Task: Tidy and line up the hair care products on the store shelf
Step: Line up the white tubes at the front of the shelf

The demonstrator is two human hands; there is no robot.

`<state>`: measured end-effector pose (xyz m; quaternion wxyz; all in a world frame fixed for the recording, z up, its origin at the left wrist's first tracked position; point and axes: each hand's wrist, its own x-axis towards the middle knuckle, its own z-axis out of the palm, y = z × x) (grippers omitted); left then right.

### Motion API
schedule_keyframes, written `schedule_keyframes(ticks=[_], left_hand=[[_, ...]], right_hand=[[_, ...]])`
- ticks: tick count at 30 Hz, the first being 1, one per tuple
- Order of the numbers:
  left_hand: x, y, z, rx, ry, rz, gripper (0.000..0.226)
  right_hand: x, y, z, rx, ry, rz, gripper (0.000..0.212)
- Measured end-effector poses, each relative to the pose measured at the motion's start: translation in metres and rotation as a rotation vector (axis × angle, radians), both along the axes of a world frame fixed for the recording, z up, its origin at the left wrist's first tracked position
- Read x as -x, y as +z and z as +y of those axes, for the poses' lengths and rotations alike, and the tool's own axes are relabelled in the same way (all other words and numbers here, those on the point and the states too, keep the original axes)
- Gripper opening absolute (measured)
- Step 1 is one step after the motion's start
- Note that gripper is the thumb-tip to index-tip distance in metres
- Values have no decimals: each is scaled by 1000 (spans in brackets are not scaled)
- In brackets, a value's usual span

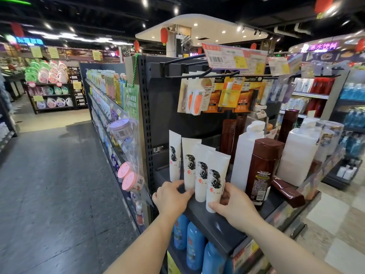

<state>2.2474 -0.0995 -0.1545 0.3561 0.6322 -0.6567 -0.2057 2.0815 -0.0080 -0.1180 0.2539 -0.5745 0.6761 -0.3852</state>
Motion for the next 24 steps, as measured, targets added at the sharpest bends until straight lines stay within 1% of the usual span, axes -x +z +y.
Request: schedule_keyframes(ticks=[5, 7, 10, 11, 14, 16, 17, 18, 20, 22, 24], left_hand=[[-8, -6, -4, 31, -14, 21, 23], [-10, -6, -5, 38, -24, 33, 21], [-12, -2, -3, 55, -46, 64, 12], [-12, -1, -2, 56, -52, 72, 12], [-11, -1, 7, 91, 14, 97, 37], [-10, -1, 17, 207, 68, 132, 41], [-7, 0, 23, 253, 55, 133, 42], [-3, 1, 29, 279, 22, 110, 45], [8, 5, 38, 276, -45, 9, 46], [17, 9, 42, 215, -73, -71, 47], [20, 11, 44, 161, -61, -97, 40]], right_hand=[[7, 1, 5, -17, -4, 16, 28], [8, 1, 9, -21, -3, 18, 30], [9, 2, 12, -20, 4, 20, 32], [10, 2, 13, -21, 3, 21, 32], [10, 4, 17, -20, 9, 25, 35], [10, 4, 18, -18, 13, 51, 40], [9, 3, 19, -19, 10, 71, 40], [9, 2, 19, -18, 5, 89, 39], [9, 0, 18, -13, -4, 118, 36], [9, -1, 18, -12, -6, 137, 35], [10, -2, 19, -16, -7, 141, 37]])
